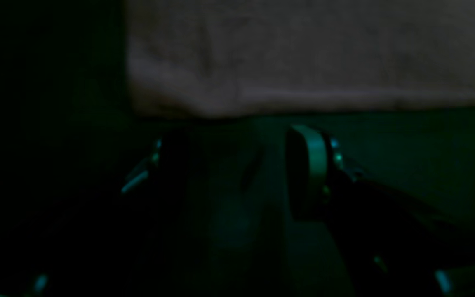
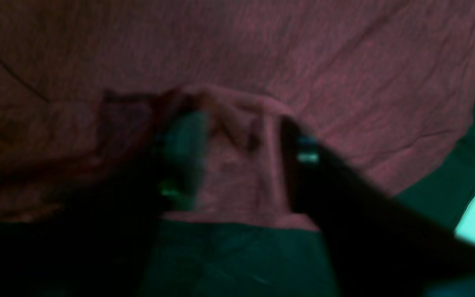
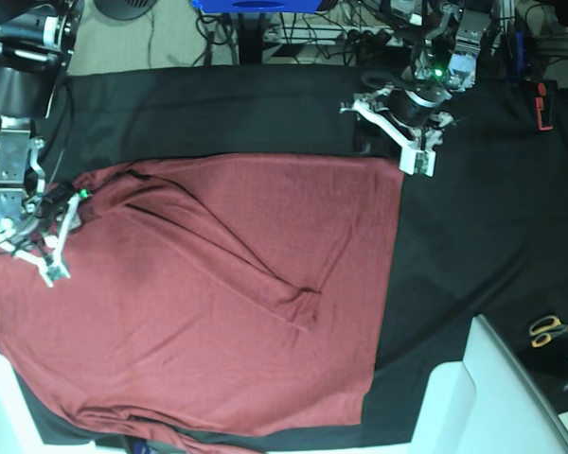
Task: Fold the T-shirt properly
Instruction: 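Grasp the shoulder corner by the collar with the right gripper and pull outward, then lower the left gripper onto the hem corner and grasp it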
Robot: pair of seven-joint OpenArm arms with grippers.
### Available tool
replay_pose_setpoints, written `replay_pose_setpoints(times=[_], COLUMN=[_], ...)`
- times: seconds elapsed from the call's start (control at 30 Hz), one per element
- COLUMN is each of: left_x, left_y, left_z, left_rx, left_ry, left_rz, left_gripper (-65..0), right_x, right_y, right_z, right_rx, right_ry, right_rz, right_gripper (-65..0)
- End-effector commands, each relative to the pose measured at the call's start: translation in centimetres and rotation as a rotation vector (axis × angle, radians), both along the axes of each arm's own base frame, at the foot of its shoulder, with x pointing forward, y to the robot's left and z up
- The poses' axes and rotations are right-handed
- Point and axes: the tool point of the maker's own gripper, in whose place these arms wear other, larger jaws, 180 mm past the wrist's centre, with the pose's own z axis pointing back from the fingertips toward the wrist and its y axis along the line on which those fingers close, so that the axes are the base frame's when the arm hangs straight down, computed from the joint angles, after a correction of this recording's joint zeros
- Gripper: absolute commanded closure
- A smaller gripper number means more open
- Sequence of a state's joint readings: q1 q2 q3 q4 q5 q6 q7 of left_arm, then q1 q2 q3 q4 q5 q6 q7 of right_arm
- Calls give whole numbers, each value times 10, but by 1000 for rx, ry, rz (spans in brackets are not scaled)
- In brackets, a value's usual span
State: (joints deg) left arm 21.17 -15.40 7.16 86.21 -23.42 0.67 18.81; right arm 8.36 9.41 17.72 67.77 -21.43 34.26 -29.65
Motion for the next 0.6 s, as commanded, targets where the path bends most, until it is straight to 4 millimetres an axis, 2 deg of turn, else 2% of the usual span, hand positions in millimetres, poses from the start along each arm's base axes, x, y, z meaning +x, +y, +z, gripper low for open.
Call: replay_pose_setpoints(times=[0.0, 0.07, 0.1, 0.23, 0.33, 0.43, 0.5, 0.57], left_x=[9, 11, 11, 11, 10, 10, 8, 7], left_y=[-2, -2, -2, -2, -9, -1, 6, 13], left_z=[9, 9, 10, 10, 9, 8, 9, 9], left_rx=[-8, -9, -11, -12, -46, -172, -307, -402], left_ry=[-41, -44, -46, -48, -43, -20, -13, -15], left_rz=[-4, -3, -1, 1, 17, 108, 148, 179], left_gripper=[-367, -364, -367, -367, -367, -385, -472, -566], right_x=[27, 29, 28, 14, -6, -23, -29, -35], right_y=[-17, -38, -52, -107, -143, -162, -167, -174], right_z=[40, 68, 82, 106, 88, 60, 46, 40], right_rx=[11, 76, 110, 220, 332, 473, 563, 636], right_ry=[-161, -289, -347, -475, -479, -453, -434, -442], right_rz=[-37, -139, -201, -415, -569, -692, -747, -799], right_gripper=[-417, -495, -515, -519, -521, -521, -522, -524])
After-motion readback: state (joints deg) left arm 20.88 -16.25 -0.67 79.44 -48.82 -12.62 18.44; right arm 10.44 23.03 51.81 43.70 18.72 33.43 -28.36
